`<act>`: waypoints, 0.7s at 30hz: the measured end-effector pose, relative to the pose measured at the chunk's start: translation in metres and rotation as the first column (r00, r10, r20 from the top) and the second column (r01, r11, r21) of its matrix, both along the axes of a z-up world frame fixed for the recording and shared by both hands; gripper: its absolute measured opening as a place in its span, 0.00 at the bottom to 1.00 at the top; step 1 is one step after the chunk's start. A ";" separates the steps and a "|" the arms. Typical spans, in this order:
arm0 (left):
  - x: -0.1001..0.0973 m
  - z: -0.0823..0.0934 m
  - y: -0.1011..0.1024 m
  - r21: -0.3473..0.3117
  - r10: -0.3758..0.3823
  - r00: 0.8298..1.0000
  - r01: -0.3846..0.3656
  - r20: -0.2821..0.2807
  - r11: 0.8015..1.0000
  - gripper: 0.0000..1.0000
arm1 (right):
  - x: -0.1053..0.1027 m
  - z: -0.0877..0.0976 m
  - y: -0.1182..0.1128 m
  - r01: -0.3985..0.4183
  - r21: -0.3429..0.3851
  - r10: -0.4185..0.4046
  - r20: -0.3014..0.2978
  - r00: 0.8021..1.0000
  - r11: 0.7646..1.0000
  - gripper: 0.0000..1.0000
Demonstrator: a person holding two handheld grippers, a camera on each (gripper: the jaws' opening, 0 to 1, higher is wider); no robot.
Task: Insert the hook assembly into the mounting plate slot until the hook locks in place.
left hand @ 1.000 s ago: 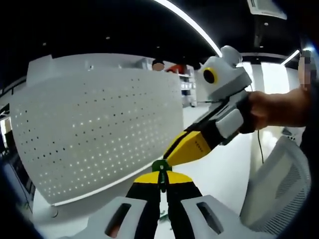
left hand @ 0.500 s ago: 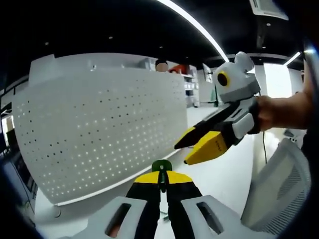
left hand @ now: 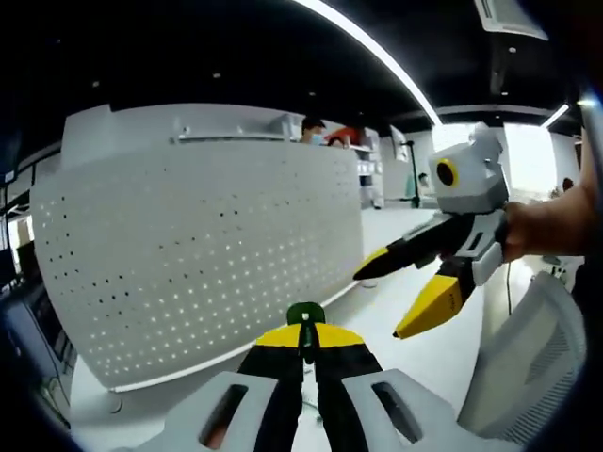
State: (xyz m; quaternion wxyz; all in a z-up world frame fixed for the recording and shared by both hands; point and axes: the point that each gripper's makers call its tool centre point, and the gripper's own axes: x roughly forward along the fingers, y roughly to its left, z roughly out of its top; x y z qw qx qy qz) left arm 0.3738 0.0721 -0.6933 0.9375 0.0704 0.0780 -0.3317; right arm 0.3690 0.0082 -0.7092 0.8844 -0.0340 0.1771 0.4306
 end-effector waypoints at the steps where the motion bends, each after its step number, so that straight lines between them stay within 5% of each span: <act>1: 0.001 0.002 0.002 -0.004 0.006 1.000 -0.006 0.002 1.000 0.03 | 0.000 0.000 -0.001 0.001 -0.001 -0.001 0.001 1.000 1.000 0.71; 12: 0.017 0.018 0.022 -0.019 0.066 0.997 -0.065 0.037 0.998 0.03 | -0.007 -0.001 -0.013 0.008 -0.011 -0.008 0.020 1.000 1.000 0.80; 21: 0.047 0.055 0.046 -0.048 0.154 0.982 -0.150 0.106 0.988 0.03 | -0.008 -0.001 -0.019 0.043 0.011 -0.043 0.022 0.999 0.999 0.80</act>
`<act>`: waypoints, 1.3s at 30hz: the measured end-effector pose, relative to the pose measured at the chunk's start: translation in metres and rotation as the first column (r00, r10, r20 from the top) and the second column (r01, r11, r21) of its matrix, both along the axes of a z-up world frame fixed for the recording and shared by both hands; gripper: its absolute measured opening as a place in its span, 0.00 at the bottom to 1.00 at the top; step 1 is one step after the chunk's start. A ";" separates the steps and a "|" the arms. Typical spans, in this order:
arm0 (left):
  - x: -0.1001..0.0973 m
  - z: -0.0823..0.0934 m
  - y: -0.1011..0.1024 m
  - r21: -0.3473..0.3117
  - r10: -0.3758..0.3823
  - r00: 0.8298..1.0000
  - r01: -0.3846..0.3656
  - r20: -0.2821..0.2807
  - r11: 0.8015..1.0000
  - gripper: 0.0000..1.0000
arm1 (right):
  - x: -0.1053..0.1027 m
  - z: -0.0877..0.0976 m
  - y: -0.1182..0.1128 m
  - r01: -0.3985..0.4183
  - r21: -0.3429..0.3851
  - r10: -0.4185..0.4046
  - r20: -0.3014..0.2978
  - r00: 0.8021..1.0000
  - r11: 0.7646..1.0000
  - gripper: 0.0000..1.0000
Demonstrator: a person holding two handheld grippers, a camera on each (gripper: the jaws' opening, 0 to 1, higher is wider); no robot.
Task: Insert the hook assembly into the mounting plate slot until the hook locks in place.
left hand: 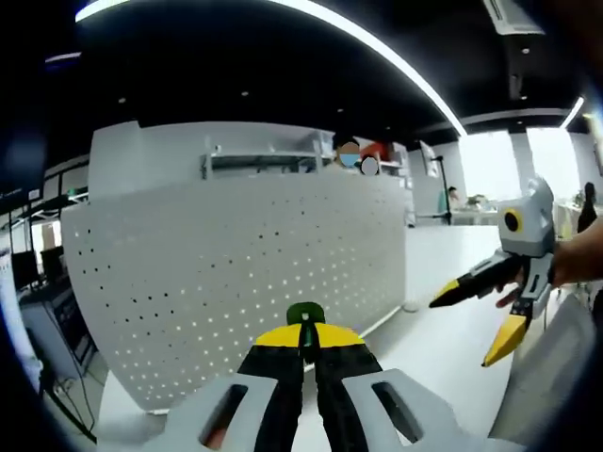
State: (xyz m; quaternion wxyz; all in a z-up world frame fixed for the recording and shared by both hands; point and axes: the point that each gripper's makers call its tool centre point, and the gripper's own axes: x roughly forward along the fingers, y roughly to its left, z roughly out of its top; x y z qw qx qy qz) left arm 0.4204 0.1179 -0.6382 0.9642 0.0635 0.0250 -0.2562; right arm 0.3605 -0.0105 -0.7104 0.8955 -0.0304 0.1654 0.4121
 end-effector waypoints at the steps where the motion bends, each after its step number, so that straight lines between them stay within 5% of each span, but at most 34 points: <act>1: 0.003 0.004 0.002 -0.004 0.008 1.000 -0.008 0.006 1.000 0.03 | 0.000 0.000 -0.001 0.003 0.002 -0.003 0.001 1.000 1.000 0.80; 14: 0.048 0.049 0.034 -0.094 0.169 0.983 -0.162 0.069 0.982 0.03 | -0.012 -0.007 -0.007 0.037 0.018 -0.037 -0.008 0.999 0.999 0.80; 39: 0.110 0.088 0.032 -0.084 0.239 0.960 -0.229 0.143 0.970 0.03 | -0.023 -0.027 -0.006 0.066 0.035 -0.066 -0.016 0.998 0.997 0.77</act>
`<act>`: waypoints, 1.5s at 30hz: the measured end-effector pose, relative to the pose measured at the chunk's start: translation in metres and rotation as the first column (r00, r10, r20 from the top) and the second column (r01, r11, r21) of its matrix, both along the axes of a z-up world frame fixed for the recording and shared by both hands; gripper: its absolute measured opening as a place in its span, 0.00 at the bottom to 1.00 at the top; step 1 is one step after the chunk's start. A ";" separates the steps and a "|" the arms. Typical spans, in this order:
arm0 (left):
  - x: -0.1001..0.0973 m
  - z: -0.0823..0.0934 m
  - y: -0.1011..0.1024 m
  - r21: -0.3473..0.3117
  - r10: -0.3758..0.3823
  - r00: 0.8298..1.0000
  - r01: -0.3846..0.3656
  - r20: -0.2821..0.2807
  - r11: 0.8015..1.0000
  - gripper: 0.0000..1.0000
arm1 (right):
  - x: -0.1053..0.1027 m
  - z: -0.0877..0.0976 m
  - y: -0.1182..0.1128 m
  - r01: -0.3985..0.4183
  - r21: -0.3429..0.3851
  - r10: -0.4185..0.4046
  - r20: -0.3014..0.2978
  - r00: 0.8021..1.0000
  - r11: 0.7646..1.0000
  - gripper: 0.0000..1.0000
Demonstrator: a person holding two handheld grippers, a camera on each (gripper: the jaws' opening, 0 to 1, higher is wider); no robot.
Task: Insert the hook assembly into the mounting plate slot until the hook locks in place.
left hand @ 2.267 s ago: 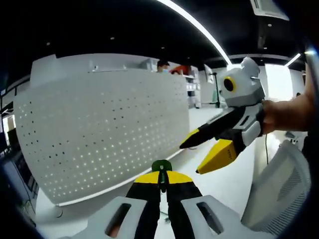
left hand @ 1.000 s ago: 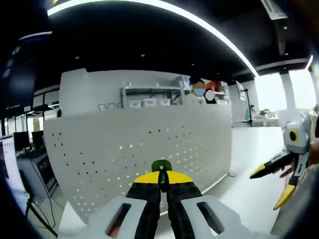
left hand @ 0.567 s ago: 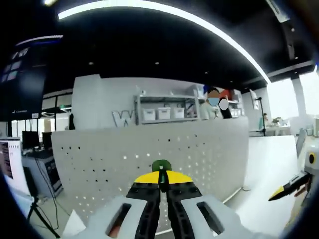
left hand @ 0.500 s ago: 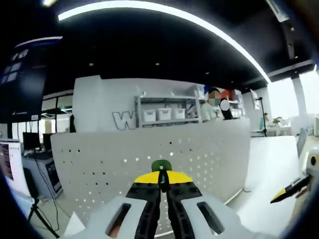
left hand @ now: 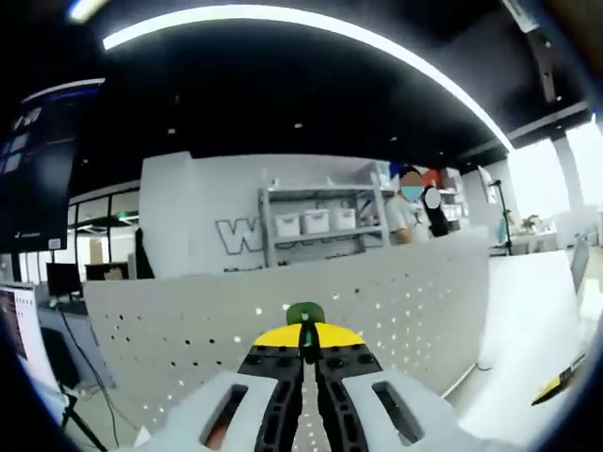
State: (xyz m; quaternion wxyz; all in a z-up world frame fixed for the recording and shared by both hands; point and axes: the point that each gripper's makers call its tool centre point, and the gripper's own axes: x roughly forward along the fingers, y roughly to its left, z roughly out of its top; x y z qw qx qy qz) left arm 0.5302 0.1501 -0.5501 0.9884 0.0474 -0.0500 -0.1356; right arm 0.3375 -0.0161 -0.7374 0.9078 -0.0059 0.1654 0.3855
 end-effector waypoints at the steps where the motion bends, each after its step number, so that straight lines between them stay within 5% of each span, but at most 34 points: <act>1: 0.004 0.001 0.002 -0.001 0.005 1.000 -0.005 0.000 1.000 0.03 | -0.001 -0.001 0.001 -0.002 0.000 0.002 -0.003 1.000 1.000 0.77; 32: 0.044 -0.011 0.024 -0.004 0.087 0.996 -0.087 -0.021 0.996 0.03 | 0.007 -0.017 -0.008 0.032 0.015 -0.031 -0.060 0.998 0.999 0.76; 45: 0.045 -0.010 0.022 0.111 0.117 0.993 -0.119 0.022 0.987 0.03 | 0.008 -0.018 -0.010 0.039 0.022 -0.038 -0.071 0.997 0.999 0.75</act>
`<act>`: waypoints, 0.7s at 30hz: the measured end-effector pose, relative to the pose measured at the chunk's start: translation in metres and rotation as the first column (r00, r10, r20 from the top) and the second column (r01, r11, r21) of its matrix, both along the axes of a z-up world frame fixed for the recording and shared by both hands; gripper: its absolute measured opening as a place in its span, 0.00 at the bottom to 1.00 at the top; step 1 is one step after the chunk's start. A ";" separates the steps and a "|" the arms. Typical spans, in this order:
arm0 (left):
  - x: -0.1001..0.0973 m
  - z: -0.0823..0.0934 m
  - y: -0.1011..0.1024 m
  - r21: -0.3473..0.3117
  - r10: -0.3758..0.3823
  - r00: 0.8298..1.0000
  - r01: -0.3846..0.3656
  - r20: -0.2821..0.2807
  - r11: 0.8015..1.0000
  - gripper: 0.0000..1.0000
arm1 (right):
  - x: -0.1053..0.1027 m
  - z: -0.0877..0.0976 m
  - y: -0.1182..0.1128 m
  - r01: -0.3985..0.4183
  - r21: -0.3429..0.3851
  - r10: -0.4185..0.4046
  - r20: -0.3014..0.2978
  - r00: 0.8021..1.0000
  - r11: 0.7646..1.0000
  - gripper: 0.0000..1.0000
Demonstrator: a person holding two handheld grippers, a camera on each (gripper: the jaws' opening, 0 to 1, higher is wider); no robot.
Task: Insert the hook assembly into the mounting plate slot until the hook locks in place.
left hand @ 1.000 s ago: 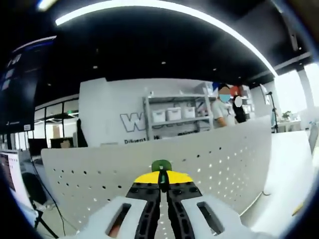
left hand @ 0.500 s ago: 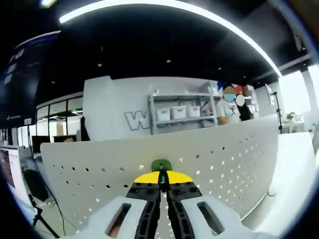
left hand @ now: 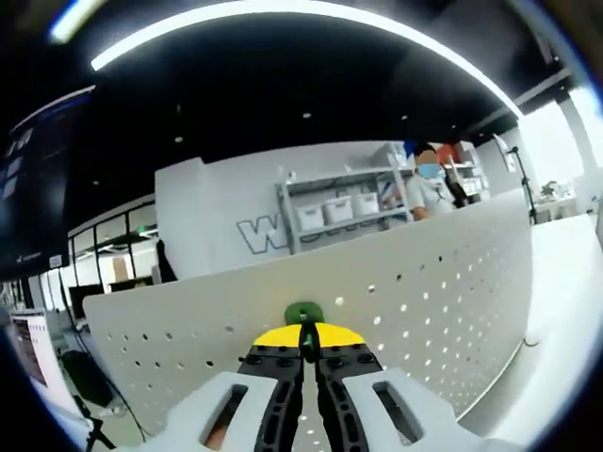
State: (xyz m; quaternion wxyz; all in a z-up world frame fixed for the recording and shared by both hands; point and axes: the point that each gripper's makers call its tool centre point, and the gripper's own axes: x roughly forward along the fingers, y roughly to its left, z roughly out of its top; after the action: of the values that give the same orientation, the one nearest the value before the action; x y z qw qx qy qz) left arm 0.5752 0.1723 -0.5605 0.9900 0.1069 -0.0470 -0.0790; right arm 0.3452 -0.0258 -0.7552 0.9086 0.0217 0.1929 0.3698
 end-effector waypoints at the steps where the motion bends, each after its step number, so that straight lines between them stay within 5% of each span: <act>1: 0.000 0.001 0.000 0.042 0.004 1.000 -0.005 0.008 0.999 0.03 | 0.000 0.000 0.000 0.001 0.000 -0.001 -0.001 1.000 1.000 0.75; 6: 0.002 0.002 -0.002 0.121 0.009 1.000 -0.012 0.024 0.993 0.03 | 0.001 0.000 -0.003 0.011 0.006 -0.011 -0.003 1.000 1.000 0.75; 15: 0.002 0.001 -0.001 0.097 -0.003 0.999 -0.002 0.047 0.995 0.04 | 0.001 -0.001 -0.003 0.012 0.004 -0.012 -0.007 1.000 1.000 0.74; 17: 0.001 0.002 -0.002 0.201 0.014 0.998 -0.027 0.066 0.979 0.04 | 0.001 -0.001 -0.004 0.015 0.006 -0.015 -0.006 1.000 1.000 0.74; 21: 0.002 0.002 -0.002 0.169 0.008 0.998 -0.020 0.066 0.985 0.04 | 0.001 -0.002 -0.004 0.017 0.004 -0.017 -0.009 1.000 1.000 0.74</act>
State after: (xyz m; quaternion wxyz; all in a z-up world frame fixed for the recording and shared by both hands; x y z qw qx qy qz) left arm 0.5777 0.1704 -0.5588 0.9758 0.1938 -0.0713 -0.0723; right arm 0.3466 -0.0298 -0.7569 0.9108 0.0267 0.1959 0.3624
